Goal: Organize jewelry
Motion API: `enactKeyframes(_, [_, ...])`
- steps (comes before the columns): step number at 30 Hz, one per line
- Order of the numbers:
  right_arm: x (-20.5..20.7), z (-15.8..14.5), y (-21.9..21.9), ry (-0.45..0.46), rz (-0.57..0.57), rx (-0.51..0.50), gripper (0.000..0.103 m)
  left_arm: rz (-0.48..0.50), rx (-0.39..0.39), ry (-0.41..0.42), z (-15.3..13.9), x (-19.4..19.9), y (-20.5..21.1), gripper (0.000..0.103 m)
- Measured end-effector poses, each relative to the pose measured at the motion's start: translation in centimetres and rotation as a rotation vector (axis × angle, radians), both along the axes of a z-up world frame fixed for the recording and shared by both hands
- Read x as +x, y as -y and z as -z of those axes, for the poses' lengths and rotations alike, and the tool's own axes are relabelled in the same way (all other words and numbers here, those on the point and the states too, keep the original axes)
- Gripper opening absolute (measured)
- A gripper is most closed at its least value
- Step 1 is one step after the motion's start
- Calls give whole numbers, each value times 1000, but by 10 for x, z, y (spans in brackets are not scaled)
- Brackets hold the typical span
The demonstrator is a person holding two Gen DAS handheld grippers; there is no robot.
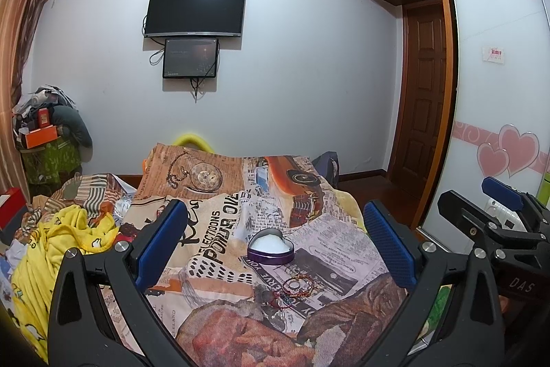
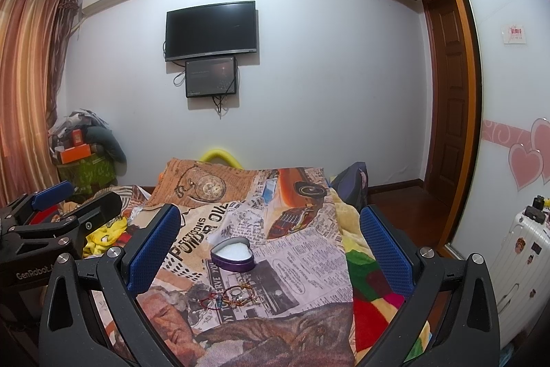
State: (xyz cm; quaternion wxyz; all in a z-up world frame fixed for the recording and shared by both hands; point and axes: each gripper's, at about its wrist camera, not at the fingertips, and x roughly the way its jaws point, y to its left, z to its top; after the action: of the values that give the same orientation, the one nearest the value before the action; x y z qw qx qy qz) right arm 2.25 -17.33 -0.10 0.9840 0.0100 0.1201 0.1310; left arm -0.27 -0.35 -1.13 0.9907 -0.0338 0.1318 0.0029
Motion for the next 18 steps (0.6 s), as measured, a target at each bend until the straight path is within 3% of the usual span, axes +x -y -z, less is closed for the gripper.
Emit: enactKeyframes(18, [18, 8, 9, -44, 15, -1, 103, 0, 2, -57, 4, 24, -3, 103])
